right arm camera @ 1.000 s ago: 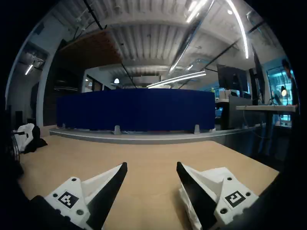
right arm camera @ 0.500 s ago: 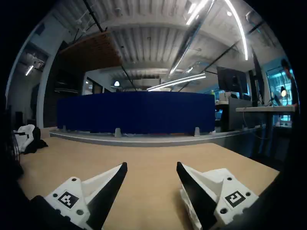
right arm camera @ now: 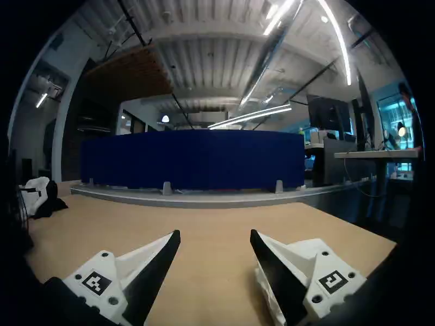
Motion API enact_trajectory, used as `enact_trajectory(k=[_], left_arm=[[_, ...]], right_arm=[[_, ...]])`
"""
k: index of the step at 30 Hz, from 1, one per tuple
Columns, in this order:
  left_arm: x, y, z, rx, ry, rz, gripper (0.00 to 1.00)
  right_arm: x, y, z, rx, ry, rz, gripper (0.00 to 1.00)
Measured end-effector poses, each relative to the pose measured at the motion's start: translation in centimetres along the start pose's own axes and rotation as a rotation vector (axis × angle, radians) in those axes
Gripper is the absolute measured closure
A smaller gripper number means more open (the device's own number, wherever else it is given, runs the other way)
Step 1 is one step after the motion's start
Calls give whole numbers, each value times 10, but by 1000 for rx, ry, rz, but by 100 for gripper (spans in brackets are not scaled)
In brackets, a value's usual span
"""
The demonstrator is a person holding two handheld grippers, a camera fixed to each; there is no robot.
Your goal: Fold towel
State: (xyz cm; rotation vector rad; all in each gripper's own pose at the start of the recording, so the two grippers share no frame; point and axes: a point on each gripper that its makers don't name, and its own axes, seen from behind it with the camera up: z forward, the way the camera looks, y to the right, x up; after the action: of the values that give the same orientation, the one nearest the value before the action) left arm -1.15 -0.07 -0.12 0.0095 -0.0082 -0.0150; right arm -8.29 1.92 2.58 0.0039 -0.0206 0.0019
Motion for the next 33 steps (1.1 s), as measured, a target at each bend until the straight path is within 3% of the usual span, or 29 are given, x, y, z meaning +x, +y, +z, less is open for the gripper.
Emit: enact_trajectory(k=[33], left_arm=[[-4,-2,3,0,1,-2,5]], right_arm=[[2,-2,-5,0,0,1,0]])
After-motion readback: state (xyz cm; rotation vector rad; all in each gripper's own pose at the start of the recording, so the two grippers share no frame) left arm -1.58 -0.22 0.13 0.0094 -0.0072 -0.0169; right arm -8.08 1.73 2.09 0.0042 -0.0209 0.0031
